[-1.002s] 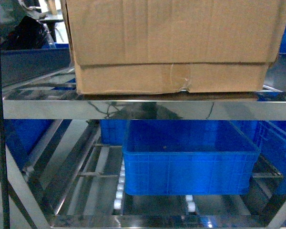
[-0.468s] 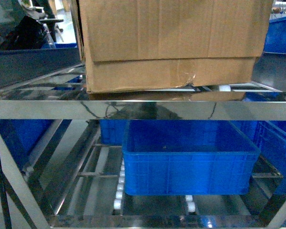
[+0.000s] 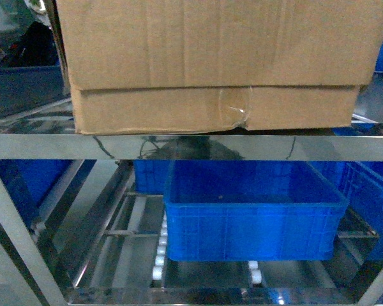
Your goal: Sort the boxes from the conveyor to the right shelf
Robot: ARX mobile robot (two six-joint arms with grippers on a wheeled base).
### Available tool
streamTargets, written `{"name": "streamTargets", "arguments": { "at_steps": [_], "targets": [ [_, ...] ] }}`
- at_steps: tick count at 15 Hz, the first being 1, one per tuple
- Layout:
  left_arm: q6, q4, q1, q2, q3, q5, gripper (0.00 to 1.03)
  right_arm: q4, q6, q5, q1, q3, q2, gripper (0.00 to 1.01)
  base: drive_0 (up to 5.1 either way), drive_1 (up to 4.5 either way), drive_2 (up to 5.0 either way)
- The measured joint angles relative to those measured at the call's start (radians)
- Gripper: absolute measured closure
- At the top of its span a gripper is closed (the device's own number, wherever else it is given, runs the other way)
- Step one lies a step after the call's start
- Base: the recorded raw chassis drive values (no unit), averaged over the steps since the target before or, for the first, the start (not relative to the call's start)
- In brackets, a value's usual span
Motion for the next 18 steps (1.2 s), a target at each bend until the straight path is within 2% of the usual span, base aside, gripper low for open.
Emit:
{"name": "streamTargets", "arguments": {
  "at_steps": [1,2,4,5,6,7,8,10,15,18],
  "targets": [
    [0.023,0.026,0.007,-0.006,-0.012,0.009,0.05,0.011,-0.011,0.012,-0.005,-0.046,-0.017,0.03,0.0,0.00,0.0],
    [0.026,0.018,0.012,0.000,-0.009,0.018,0.05,0.007,-0.022,0.019,-0.005,-0.082,-0.020,0.03,0.0,0.00,0.0],
    [0.040,0.044,0.015,0.072,0.049,0.032,0.05,0.004,-0.024,0.029,-0.003,-0.088,-0.005,0.03,0.0,0.00,0.0],
    [0.042,0.006,0.000,0.187,0.235,0.065,0.05,0.000,-0.024,0.025,0.010,-0.069,-0.001,0.03,0.0,0.00,0.0],
    [0.040,-0.034,-0.008,0.205,0.323,0.072,0.05,-0.002,-0.024,0.008,0.002,-0.069,-0.001,0.03,0.0,0.00,0.0],
    [0.037,-0.075,-0.006,0.204,0.331,0.045,0.05,-0.001,-0.024,0.003,-0.017,-0.069,-0.001,0.03,0.0,0.00,0.0],
    [0.016,-0.119,-0.006,0.183,0.305,0.017,0.05,-0.002,-0.024,-0.003,-0.031,-0.069,0.000,0.03,0.0,0.00,0.0],
    [-0.056,-0.233,-0.009,-0.006,0.113,-0.039,0.05,-0.001,-0.024,-0.017,-0.044,-0.069,0.005,0.03,0.0,0.00,0.0],
    [-0.139,-0.394,0.004,-0.080,0.048,-0.061,0.05,-0.040,-0.023,-0.006,-0.043,-0.060,0.006,0.03,0.0,0.00,0.0],
    [-0.169,-0.412,0.011,-0.033,0.032,-0.061,0.05,-0.059,-0.023,-0.004,-0.040,-0.044,0.006,0.03,0.0,0.00,0.0]
  ]
}}
